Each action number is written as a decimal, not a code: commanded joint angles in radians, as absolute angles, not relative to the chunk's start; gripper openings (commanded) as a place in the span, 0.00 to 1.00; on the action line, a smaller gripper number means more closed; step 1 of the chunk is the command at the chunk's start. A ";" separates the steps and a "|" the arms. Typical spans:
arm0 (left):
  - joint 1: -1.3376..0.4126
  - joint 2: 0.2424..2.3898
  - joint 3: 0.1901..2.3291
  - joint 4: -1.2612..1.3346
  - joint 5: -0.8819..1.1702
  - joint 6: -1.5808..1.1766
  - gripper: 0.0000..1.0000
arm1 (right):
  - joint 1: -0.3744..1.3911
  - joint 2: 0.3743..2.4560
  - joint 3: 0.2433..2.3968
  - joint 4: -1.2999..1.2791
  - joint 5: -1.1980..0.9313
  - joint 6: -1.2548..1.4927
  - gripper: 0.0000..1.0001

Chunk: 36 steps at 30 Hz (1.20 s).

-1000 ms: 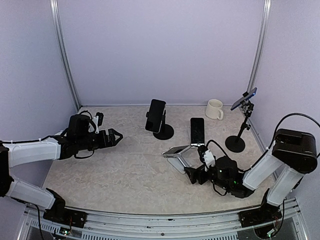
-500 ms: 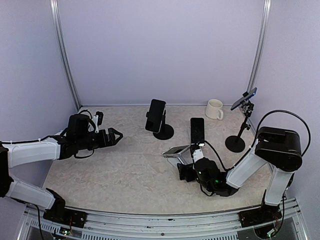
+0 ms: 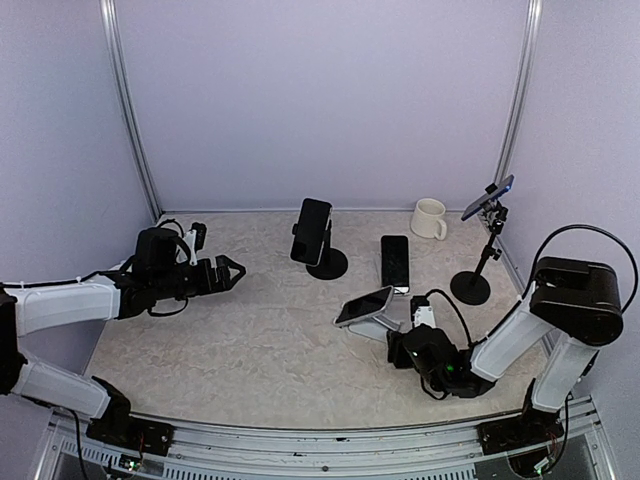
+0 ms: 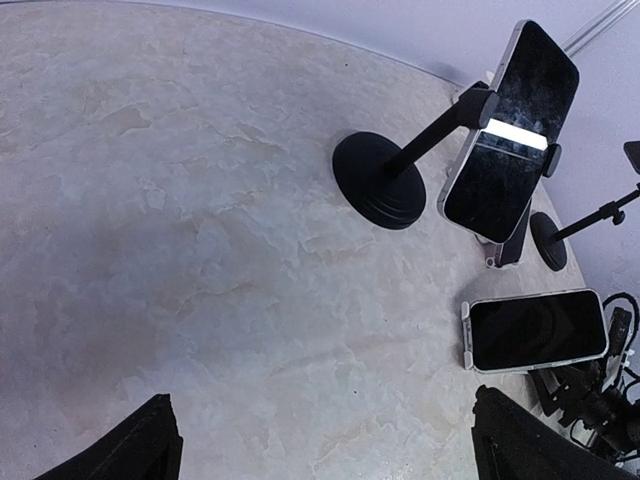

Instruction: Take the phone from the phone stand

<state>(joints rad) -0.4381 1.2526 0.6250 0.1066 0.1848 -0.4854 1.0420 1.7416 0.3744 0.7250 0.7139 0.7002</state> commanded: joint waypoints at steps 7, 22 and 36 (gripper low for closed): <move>-0.434 1.256 0.647 0.140 0.212 -0.457 0.99 | 0.922 1.781 0.259 1.029 0.529 0.554 0.56; -0.454 1.234 0.639 0.140 0.233 -0.413 0.99 | 0.879 1.837 0.274 1.127 0.402 0.397 0.35; -0.569 1.155 0.567 0.269 0.295 -0.325 0.99 | 0.872 1.895 0.289 1.252 0.190 0.264 0.22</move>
<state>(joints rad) -0.5327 1.1805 0.5911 0.1894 0.2577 -0.3916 0.8677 1.8629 0.2703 1.1938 0.3283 0.3328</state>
